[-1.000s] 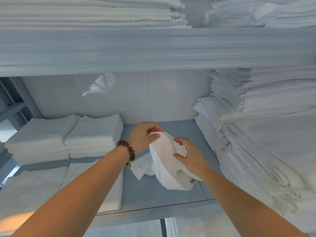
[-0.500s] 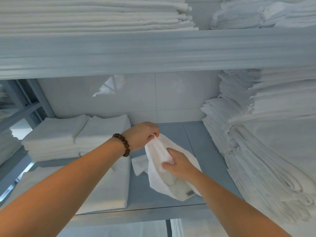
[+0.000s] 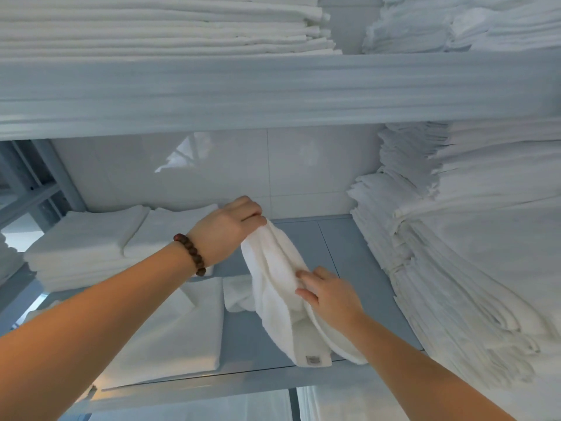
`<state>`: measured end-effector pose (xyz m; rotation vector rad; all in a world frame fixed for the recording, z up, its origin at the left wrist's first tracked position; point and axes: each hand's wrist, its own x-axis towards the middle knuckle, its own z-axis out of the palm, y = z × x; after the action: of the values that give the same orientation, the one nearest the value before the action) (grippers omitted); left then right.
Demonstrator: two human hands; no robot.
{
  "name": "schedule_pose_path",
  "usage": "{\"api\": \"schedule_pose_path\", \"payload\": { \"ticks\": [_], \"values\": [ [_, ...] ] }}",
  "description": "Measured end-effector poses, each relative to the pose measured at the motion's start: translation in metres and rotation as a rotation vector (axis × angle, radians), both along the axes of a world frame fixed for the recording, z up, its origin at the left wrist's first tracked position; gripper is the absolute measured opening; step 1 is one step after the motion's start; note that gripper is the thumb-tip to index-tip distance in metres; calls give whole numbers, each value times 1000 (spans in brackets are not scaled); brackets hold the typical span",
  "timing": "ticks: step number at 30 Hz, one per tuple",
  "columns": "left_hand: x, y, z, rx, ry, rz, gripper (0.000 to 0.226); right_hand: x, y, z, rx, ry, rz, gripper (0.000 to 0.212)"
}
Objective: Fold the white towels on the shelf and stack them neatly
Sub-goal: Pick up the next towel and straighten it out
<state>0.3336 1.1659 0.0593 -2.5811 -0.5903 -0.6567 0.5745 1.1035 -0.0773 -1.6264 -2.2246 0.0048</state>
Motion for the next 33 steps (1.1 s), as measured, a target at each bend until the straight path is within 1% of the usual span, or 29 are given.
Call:
{"api": "schedule_pose_path", "payload": {
  "ticks": [2,4,7,9,11,14,17,19,21,23,25,27,28,31,33],
  "values": [
    [-3,2,5,28,12,-1,23,5,2,-9,-112,-201,-94,51],
    [-6,3,8,50,22,4,22,6,4,-19,-181,-270,-198,58],
    [-15,4,7,55,27,40,24,8,6,-36,-251,-292,-235,50],
    [-21,4,4,50,32,68,27,10,6,-47,-331,-317,-199,43],
    [-27,4,3,66,35,96,29,10,5,-60,-434,-325,-155,42],
    [-39,4,3,79,28,200,36,7,-1,-83,-531,-277,-155,41],
    [-58,5,1,-3,23,319,37,11,-11,-104,-547,-212,-221,32],
    [-75,7,-2,-89,43,376,35,20,-16,-114,-527,-111,-270,29],
    [-93,9,-10,-181,60,430,28,32,-21,-116,-464,2,-312,25],
    [-113,11,-23,-227,108,469,23,48,-23,-109,-389,57,-352,21],
    [-129,11,-35,-288,189,524,17,67,-23,-94,-304,56,-384,18],
    [-143,7,-45,-376,187,579,11,86,-23,-71,-221,26,-419,15],
    [-149,6,-50,-414,173,600,11,95,-22,-60,-172,4,-428,14],
    [-158,1,-63,-443,128,584,27,114,-17,-26,-80,-52,-443,11],
    [-156,-3,-61,-476,71,582,27,120,-18,-6,-57,-35,-471,10]
  ]
}}
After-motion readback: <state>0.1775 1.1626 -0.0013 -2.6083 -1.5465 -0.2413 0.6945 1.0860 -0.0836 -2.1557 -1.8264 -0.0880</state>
